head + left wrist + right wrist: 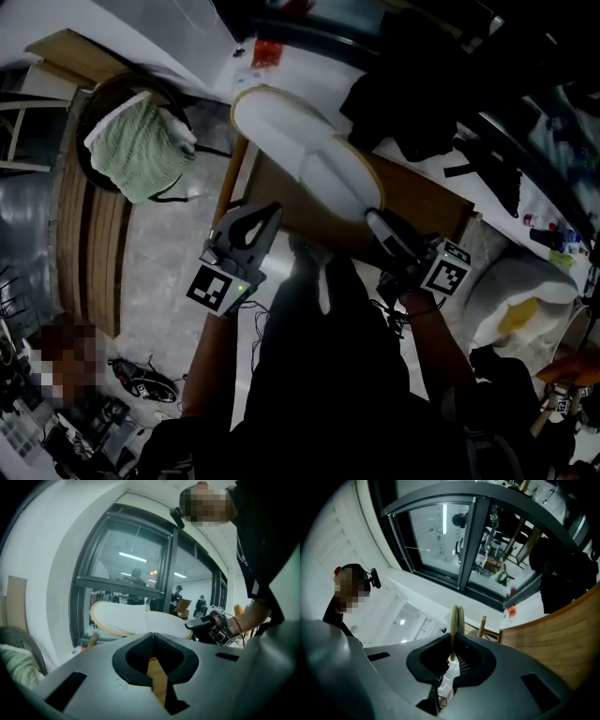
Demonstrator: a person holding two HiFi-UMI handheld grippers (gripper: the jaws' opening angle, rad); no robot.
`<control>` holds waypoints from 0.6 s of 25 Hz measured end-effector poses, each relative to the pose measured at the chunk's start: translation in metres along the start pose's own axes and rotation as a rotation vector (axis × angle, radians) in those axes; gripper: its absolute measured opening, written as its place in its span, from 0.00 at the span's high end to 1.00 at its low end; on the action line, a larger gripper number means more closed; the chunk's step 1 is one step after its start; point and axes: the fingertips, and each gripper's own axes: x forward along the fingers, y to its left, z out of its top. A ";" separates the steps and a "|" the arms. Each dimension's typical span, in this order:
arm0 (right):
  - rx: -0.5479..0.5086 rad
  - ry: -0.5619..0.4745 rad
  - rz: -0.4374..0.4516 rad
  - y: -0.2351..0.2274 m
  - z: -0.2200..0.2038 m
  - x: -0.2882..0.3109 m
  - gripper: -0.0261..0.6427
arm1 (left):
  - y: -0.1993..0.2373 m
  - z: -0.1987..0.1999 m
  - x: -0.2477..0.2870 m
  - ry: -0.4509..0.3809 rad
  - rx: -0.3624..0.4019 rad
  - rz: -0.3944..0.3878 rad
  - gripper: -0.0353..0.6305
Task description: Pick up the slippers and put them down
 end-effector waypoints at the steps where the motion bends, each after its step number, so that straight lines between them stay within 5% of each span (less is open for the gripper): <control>1: 0.003 0.010 -0.013 -0.010 -0.005 -0.001 0.90 | 0.001 -0.009 0.003 0.007 -0.010 -0.002 0.93; 15: 0.112 0.151 -0.135 -0.130 -0.092 -0.025 0.90 | 0.001 -0.129 0.022 0.098 -0.118 -0.001 0.93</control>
